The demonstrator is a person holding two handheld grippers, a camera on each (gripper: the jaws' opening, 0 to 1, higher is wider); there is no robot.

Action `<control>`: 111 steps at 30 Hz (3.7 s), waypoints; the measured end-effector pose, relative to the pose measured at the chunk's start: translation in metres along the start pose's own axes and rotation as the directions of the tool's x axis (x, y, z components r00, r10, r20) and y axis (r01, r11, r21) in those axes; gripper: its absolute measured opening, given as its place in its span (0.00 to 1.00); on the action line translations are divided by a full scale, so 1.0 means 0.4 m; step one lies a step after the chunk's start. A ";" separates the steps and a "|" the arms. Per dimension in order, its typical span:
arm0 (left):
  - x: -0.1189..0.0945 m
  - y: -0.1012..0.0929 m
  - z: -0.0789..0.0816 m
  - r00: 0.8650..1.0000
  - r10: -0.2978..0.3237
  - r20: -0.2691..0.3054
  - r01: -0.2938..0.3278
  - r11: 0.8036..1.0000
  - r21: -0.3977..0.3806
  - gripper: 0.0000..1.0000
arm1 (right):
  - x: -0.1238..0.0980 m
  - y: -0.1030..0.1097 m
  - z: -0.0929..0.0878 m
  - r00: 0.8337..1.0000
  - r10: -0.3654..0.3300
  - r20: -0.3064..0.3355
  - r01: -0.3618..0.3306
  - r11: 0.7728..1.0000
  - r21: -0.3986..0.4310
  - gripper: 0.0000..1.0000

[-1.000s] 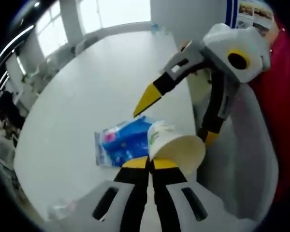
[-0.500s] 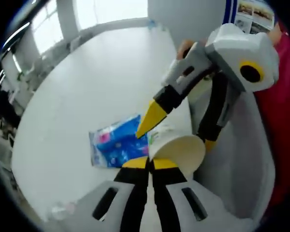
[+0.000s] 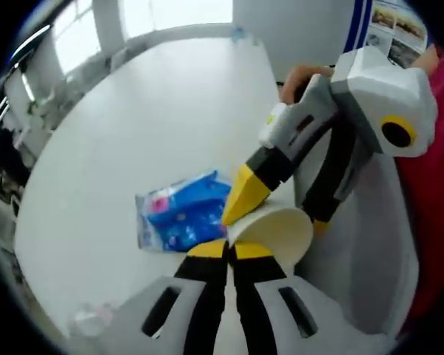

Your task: Arrange the tabletop items into an orderly group along one side of the table until the central work area is clear of visible clutter.

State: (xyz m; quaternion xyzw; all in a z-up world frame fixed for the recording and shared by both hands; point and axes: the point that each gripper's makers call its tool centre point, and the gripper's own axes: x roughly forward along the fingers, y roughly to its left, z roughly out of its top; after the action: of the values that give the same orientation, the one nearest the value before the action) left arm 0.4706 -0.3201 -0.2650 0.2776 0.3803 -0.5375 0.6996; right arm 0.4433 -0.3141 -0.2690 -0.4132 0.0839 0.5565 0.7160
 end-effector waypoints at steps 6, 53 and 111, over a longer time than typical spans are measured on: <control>-0.006 0.005 0.004 0.999 0.005 0.034 -0.006 1.000 0.024 0.00 | -0.002 -0.009 0.003 1.000 -0.013 0.007 0.013 1.000 0.000 0.41; -0.220 -0.002 0.035 0.637 0.261 0.726 -0.116 0.963 -0.244 0.59 | -0.038 -0.149 0.006 0.977 -0.145 0.155 0.090 0.945 0.314 0.41; -0.161 0.026 -0.102 0.544 0.438 0.716 0.007 0.851 -0.525 0.93 | 0.449 -0.295 -0.044 0.908 0.011 0.418 -0.193 0.898 0.395 0.39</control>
State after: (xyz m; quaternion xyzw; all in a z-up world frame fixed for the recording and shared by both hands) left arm 0.4625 -0.2497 -0.2345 -0.1333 0.0936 -0.4007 0.9016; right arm 0.6172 -0.2001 -0.3258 -0.1164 0.0757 0.6353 0.7597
